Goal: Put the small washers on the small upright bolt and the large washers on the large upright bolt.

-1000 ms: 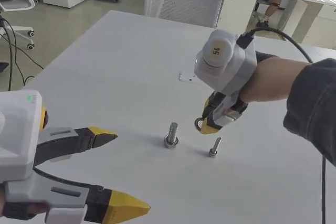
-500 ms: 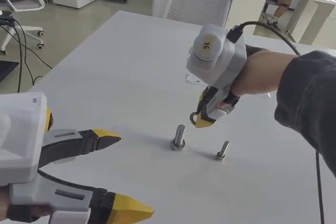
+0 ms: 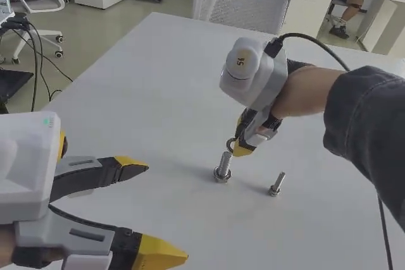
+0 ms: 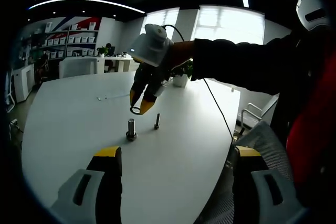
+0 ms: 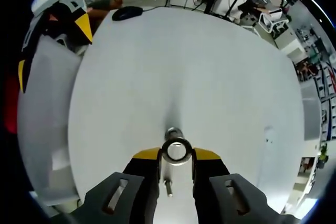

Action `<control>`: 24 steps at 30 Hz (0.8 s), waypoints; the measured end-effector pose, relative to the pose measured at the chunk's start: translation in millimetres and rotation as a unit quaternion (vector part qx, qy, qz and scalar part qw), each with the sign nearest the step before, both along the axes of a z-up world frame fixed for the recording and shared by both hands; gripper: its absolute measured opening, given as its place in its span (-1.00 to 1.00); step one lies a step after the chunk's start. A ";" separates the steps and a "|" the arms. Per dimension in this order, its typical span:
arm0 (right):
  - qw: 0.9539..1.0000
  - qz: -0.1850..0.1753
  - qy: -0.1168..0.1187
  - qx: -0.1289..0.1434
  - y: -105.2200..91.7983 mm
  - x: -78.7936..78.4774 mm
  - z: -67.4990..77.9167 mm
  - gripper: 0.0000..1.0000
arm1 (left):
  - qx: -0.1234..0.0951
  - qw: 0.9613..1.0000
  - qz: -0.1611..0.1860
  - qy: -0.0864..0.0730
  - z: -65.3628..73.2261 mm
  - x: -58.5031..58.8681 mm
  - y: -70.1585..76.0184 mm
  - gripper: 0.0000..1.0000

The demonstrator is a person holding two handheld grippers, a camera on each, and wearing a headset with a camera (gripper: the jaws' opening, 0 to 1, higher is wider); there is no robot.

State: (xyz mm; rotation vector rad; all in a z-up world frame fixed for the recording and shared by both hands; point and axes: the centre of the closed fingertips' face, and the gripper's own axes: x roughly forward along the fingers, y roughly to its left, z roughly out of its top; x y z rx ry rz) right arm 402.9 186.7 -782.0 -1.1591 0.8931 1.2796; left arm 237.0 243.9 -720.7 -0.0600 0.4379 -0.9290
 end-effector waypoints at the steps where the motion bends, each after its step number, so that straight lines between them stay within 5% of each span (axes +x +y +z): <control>1: 1.000 0.002 -0.001 -0.001 0.9 1.2 -2.7 -0.53 | 0.000 1.000 0.000 0.000 -0.2 0.0 0.0 0.75; 24: 1.000 0.008 0.012 -0.015 8.0 7.4 -23.0 -0.53 | 0.001 1.000 0.011 0.008 -5.1 2.3 7.7 0.74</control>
